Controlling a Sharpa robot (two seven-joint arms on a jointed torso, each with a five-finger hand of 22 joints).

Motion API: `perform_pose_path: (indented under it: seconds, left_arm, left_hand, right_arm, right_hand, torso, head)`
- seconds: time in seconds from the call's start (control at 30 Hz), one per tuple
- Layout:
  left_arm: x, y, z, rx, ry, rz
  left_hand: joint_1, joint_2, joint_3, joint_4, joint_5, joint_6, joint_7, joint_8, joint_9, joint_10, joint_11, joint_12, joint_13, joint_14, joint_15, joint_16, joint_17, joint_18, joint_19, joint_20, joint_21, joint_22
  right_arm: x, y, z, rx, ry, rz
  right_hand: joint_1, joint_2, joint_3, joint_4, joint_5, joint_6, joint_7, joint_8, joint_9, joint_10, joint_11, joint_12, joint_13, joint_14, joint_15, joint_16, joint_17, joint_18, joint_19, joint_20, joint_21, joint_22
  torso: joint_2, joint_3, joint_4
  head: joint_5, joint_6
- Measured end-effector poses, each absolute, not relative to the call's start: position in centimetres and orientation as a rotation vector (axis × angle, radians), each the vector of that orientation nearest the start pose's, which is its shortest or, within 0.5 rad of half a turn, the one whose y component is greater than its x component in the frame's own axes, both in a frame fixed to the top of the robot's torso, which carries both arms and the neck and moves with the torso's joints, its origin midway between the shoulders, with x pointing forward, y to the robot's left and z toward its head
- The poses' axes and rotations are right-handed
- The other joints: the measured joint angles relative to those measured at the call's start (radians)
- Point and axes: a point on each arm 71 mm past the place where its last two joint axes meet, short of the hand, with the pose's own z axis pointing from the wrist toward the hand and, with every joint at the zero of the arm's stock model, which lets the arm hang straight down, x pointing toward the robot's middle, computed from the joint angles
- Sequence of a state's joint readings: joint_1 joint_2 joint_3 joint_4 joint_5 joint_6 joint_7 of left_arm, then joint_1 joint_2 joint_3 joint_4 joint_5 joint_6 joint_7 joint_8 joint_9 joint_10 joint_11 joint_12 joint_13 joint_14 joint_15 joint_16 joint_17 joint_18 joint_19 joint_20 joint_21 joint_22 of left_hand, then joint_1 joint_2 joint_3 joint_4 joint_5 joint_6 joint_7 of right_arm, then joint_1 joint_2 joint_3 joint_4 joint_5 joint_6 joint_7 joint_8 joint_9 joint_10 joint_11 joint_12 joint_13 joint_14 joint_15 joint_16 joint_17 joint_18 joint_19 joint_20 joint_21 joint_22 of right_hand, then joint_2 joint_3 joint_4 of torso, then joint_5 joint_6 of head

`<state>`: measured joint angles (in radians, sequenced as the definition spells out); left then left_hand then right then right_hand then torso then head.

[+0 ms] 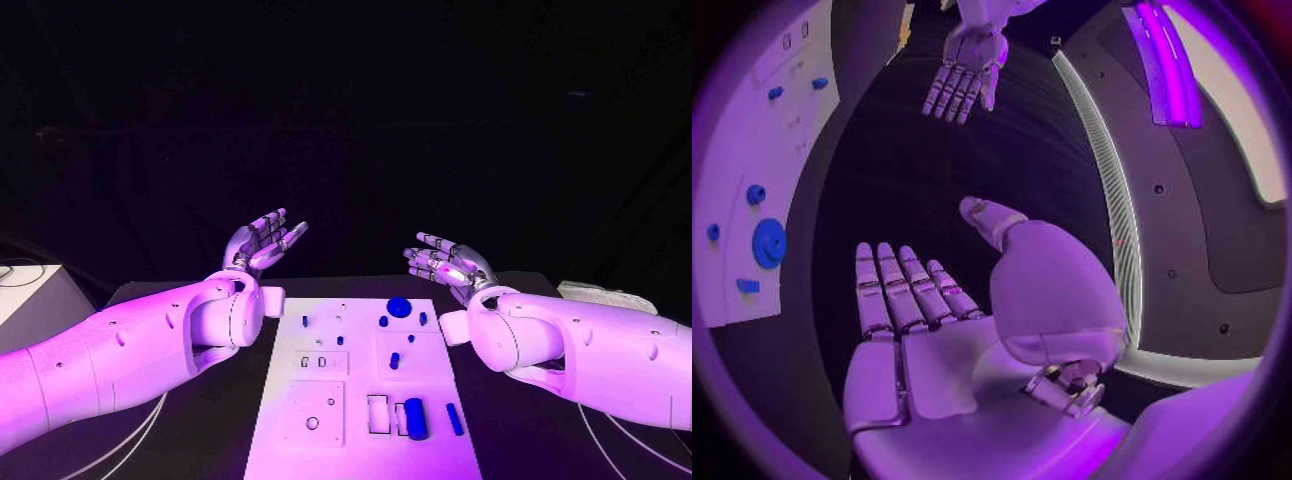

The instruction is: Assemble the parts on the task board

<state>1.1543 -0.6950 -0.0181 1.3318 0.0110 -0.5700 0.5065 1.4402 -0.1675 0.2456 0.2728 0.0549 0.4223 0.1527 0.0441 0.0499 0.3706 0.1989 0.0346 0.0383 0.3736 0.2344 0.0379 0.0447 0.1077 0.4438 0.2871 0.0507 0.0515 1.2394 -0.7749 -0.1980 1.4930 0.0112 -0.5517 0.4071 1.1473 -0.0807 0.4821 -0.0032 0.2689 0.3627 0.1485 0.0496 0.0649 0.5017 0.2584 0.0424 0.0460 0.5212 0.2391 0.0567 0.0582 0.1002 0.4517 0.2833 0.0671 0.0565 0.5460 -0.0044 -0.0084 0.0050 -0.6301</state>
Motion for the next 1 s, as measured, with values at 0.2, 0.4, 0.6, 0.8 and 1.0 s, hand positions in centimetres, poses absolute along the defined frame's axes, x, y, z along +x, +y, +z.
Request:
perform_pose_path:
  seconds: [0.2, 0.4, 0.6, 0.8, 1.0]
  left_arm:
    - [51.8, 21.4, -20.2, -1.143, 1.212, -1.349]
    - [51.4, 22.2, -20.2, -1.137, 1.242, -1.396]
    - [50.2, 22.5, -19.6, -1.123, 1.284, -1.467]
    - [48.6, 22.0, -18.8, -1.096, 1.325, -1.537]
    - [47.3, 21.8, -18.0, -1.068, 1.35, -1.581]
  left_hand:
    - [0.027, 0.018, 0.01, 0.003, 0.0, 0.076, 0.005, 0.023, 0.014, 0.097, 0.033, 0.012, 0.008, 0.135, 0.0, 0.031, 0.021, 0.0, 0.107, 0.003, 0.036, 0.015]
    - [0.007, 0.042, 0.057, -0.044, 0.0, 0.339, 0.035, 0.098, 0.059, 0.458, 0.027, 0.06, 0.029, 0.45, -0.04, 0.107, 0.066, 0.062, 0.344, -0.001, 0.121, 0.044]
    - [-0.012, 0.041, 0.128, -0.103, 0.0, 0.477, 0.072, 0.148, 0.082, 0.639, -0.019, 0.088, 0.031, 0.615, -0.093, 0.187, 0.121, 0.062, 0.449, -0.032, 0.196, 0.068]
    - [-0.027, 0.025, 0.172, -0.126, 0.0, 0.489, 0.074, 0.15, 0.083, 0.666, -0.027, 0.081, 0.031, 0.649, -0.106, 0.214, 0.151, 0.062, 0.477, -0.046, 0.224, 0.08]
    - [-0.057, 0.006, 0.214, -0.154, 0.0, 0.489, 0.074, 0.15, 0.083, 0.688, -0.035, 0.065, 0.03, 0.678, -0.12, 0.268, 0.191, 0.062, 0.506, -0.064, 0.274, 0.104]
  right_arm:
    - [49.8, -22.0, -21.6, 0.977, 1.471, 1.224]
    - [50.4, -22.3, -20.9, 0.652, 1.522, 1.15]
    - [50.7, -21.6, -19.7, 0.336, 1.555, 1.043]
    - [50.6, -20.7, -18.7, 0.101, 1.572, 0.93]
    - [50.3, -19.8, -18.0, -0.065, 1.587, 0.839]
  right_hand:
    - [0.066, -0.009, 0.021, -0.041, -0.032, 0.15, 0.01, 0.04, 0.027, 0.168, -0.013, 0.019, 0.009, 0.176, -0.02, 0.038, 0.023, 0.026, 0.116, 0.003, 0.038, 0.013]
    - [0.123, -0.029, 0.049, -0.085, -0.047, 0.356, 0.037, 0.094, 0.061, 0.363, -0.044, 0.025, 0.014, 0.358, -0.058, 0.079, 0.044, 0.055, 0.28, -0.006, 0.092, 0.027]
    - [0.173, -0.044, 0.058, -0.129, -0.06, 0.495, 0.064, 0.13, 0.081, 0.514, -0.079, 0.025, 0.015, 0.508, -0.104, 0.119, 0.063, 0.055, 0.409, -0.045, 0.164, 0.055]
    - [0.189, -0.05, 0.022, -0.15, -0.06, 0.588, 0.058, 0.144, 0.09, 0.625, -0.114, 0.025, 0.015, 0.667, -0.156, 0.167, 0.1, 0.07, 0.502, -0.101, 0.293, 0.126]
    - [0.189, -0.05, -0.009, -0.149, -0.06, 0.642, 0.037, 0.143, 0.094, 0.686, -0.141, 0.025, 0.016, 0.825, -0.2, 0.247, 0.167, 0.07, 0.58, -0.152, 0.447, 0.221]
  torso:
    - [0.001, -0.0002, -0.0007]
    - [0.008, -0.0001, -0.0033]
    - [0.026, 0.0004, -0.0011]
    - [0.048, -0.002, 0.0064]
    - [0.073, -0.0071, 0.0165]
  head:
    - [-0.003, -0.03]
    - [-0.007, -0.054]
    - [-0.017, -0.056]
    - [-0.026, -0.051]
    - [-0.039, -0.047]
